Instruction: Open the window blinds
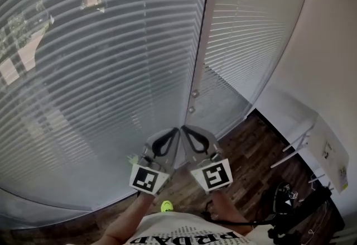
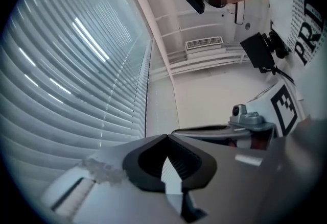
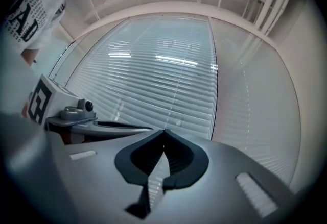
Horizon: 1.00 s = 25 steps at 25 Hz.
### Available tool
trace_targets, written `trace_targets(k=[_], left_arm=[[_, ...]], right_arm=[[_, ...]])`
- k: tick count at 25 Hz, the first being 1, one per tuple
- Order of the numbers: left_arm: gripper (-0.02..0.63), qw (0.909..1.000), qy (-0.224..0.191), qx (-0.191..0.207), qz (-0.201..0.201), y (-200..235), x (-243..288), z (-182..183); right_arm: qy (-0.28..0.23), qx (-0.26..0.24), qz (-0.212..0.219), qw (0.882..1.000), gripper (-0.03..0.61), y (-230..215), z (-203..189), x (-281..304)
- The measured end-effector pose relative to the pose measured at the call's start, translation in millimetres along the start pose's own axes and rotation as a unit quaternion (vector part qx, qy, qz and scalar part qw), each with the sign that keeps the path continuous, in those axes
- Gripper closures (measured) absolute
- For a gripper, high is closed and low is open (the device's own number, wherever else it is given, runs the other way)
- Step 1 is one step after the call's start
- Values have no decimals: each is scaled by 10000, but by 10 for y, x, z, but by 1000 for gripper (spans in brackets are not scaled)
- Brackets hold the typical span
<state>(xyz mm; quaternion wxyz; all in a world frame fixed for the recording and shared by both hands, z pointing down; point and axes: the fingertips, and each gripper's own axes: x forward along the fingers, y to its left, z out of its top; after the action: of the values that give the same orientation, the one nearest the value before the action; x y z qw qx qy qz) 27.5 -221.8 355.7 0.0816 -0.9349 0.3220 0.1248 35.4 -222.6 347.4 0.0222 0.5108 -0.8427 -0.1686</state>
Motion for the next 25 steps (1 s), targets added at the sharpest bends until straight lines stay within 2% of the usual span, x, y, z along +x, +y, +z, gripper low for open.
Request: trace_targets(k=[3, 6, 9, 13, 22, 25], left_arm=[[623, 9999, 94, -100, 57, 38, 104, -67], [623, 9997, 180, -24, 152, 95, 207, -131], [623, 9995, 71, -81, 308, 180, 421, -123], [623, 9981, 160, -76, 584, 190, 450, -293], [623, 9960, 326, -15, 835, 244, 771, -508], [623, 9952, 382, 6, 906, 285, 859, -553]], right_arm=[[117, -68, -27, 9999, 571, -105, -63, 69], [192, -160, 28, 9997, 571, -212, -117, 154], [209, -191, 123, 9995, 571, -387, -189, 294], [338, -265, 306, 9986, 571, -411, -358, 317], [636, -546, 421, 9956, 569, -711, -634, 437], [730, -655, 375, 9945, 546, -819, -701, 495]])
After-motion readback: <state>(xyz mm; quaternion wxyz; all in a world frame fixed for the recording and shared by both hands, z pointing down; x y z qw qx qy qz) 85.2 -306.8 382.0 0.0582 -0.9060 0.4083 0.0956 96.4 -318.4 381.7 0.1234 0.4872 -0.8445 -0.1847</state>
